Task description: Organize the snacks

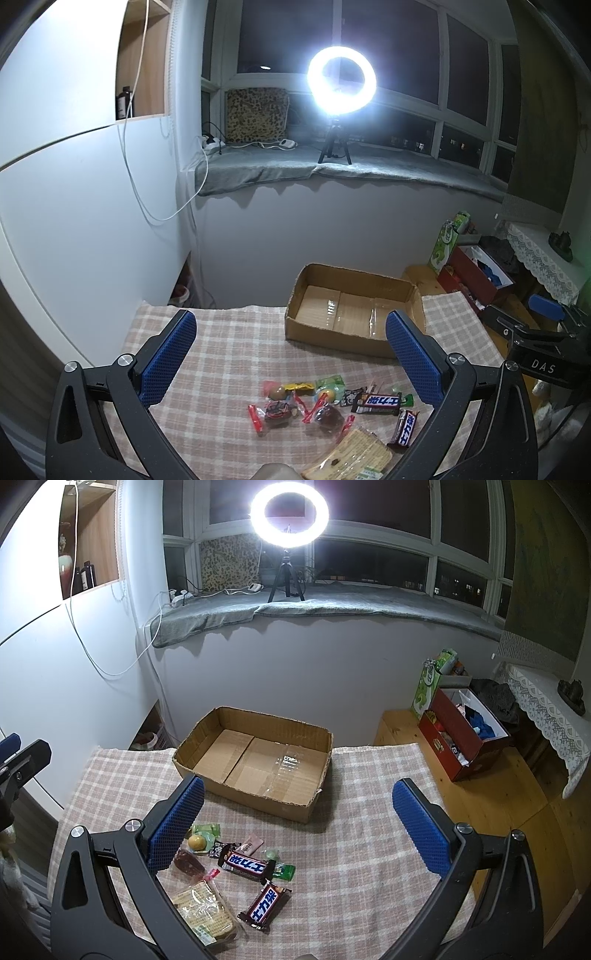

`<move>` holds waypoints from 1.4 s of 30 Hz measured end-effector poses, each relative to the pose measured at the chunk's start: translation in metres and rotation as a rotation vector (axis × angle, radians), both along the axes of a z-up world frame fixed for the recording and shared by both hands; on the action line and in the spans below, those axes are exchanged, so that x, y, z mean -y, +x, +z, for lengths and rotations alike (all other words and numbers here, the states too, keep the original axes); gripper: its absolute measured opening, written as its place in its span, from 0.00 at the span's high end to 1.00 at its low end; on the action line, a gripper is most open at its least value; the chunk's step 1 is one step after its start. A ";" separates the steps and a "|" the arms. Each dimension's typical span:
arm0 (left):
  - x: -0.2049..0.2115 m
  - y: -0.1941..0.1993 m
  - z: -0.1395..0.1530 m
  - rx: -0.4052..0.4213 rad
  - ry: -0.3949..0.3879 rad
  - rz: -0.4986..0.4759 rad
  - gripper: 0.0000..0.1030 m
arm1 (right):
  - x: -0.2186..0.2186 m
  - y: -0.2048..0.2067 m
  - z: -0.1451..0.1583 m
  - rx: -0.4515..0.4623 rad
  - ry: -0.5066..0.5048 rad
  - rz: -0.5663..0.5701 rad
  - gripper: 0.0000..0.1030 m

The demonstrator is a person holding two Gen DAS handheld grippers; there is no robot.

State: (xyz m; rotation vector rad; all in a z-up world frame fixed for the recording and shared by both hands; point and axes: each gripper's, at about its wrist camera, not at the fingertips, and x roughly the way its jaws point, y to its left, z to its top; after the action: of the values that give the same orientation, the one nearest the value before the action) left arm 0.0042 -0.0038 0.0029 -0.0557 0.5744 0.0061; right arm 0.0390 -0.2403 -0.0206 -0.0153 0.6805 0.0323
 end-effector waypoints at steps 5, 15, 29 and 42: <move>0.000 0.000 0.000 0.000 0.000 0.001 0.01 | 0.000 0.000 0.000 0.000 0.001 -0.001 0.00; 0.001 0.000 0.000 0.000 0.000 -0.002 0.01 | -0.001 0.001 -0.001 -0.002 0.002 0.002 0.00; 0.004 0.004 0.000 -0.009 0.001 -0.009 0.01 | 0.000 0.004 -0.003 -0.007 0.003 0.003 0.00; 0.003 0.008 -0.001 -0.007 0.001 -0.009 0.01 | -0.005 0.007 -0.008 -0.006 0.005 0.004 0.00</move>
State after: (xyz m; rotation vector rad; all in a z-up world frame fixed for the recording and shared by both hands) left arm 0.0121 -0.0064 0.0019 -0.0524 0.5813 -0.0020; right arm 0.0460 -0.2352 -0.0286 -0.0121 0.6868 0.0383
